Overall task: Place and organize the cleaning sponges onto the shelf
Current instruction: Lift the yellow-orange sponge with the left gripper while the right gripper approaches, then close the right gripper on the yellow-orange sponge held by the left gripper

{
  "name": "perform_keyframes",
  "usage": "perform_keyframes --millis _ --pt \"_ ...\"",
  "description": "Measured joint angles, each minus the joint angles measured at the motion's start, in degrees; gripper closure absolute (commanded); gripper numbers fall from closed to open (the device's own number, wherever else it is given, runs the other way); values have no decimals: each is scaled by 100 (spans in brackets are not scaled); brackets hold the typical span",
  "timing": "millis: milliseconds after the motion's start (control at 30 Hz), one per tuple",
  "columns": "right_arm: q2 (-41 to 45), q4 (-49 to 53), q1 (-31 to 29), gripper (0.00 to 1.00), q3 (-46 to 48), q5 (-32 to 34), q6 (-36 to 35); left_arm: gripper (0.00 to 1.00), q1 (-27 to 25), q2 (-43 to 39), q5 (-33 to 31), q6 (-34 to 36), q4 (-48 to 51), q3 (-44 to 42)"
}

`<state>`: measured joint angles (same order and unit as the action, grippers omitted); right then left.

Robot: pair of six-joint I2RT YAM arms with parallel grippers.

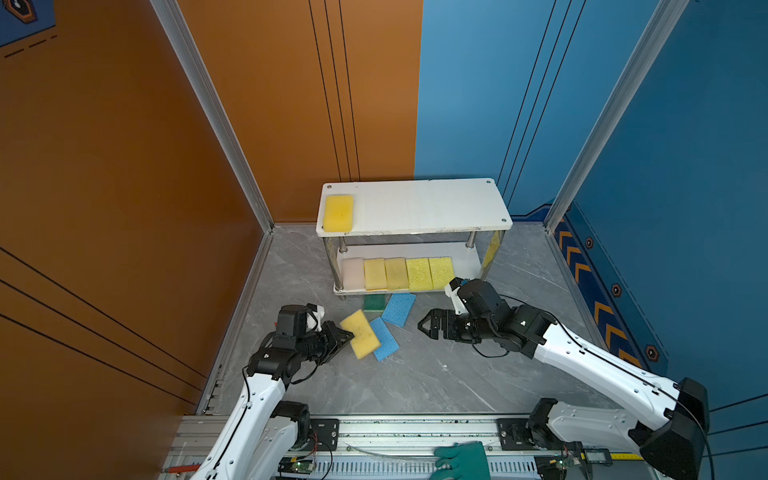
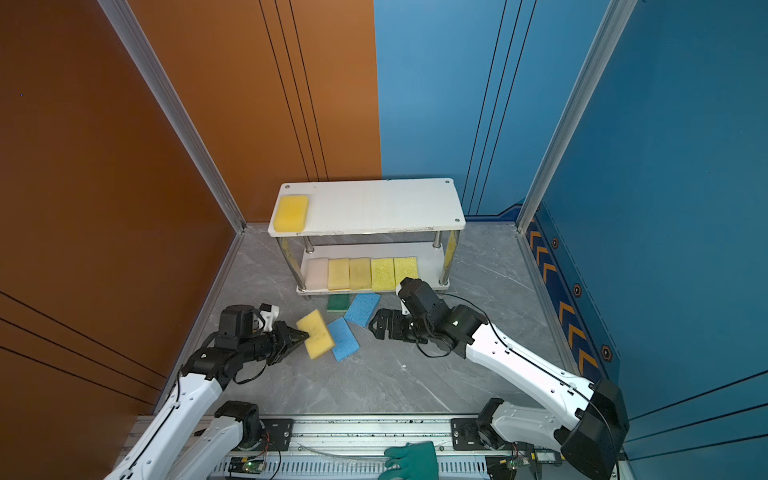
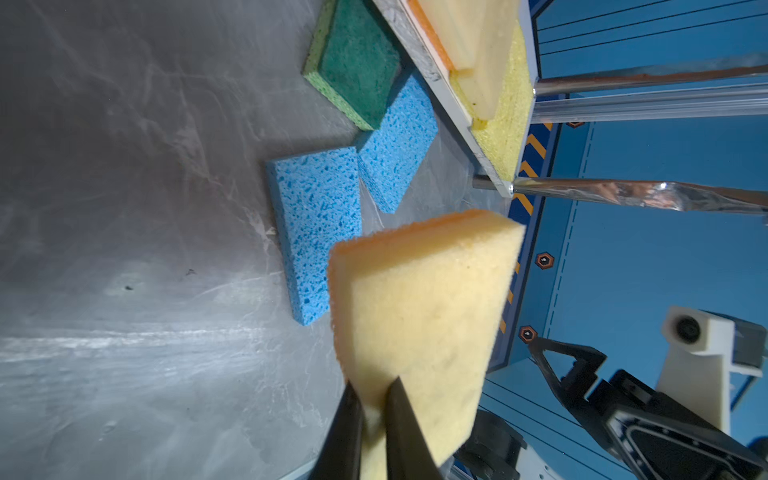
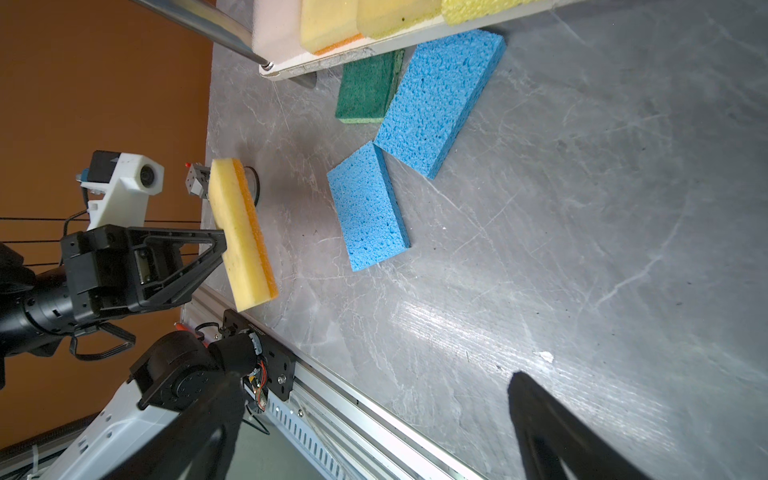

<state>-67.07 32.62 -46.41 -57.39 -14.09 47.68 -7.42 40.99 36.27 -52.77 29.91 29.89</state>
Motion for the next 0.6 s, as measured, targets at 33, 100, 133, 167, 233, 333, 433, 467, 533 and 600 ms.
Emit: perform_keyframes --millis 33,100,133,167,233,333,433,467,533,600 --pt "-9 -98 9 0 4 -103 2 87 -37 -44 101 -57 37 48" --pt "-37 -313 7 0 4 -299 44 87 -109 -52 245 -133 85 201" --pt "-59 -439 2 0 4 -409 70 87 -146 -37 299 -170 98 293" --pt "-83 -579 -11 0 4 -516 92 87 -192 -15 348 -208 103 411" --pt "-149 -809 -61 1 -13 -682 151 86 -304 57 415 -262 81 643" --pt "-304 -981 -195 3 -151 -861 195 86 -546 234 450 -369 -39 955" --pt "-459 -1093 -372 4 -348 -975 216 86 -804 409 437 -435 -136 1193" --pt "-505 -1126 -437 5 -417 -986 223 86 -894 463 428 -455 -168 1268" --pt "-566 -1147 -538 6 -529 -992 232 86 -1040 540 404 -479 -210 1384" --pt "-592 -1180 -623 8 -614 -990 232 86 -1152 586 365 -518 -234 1469"
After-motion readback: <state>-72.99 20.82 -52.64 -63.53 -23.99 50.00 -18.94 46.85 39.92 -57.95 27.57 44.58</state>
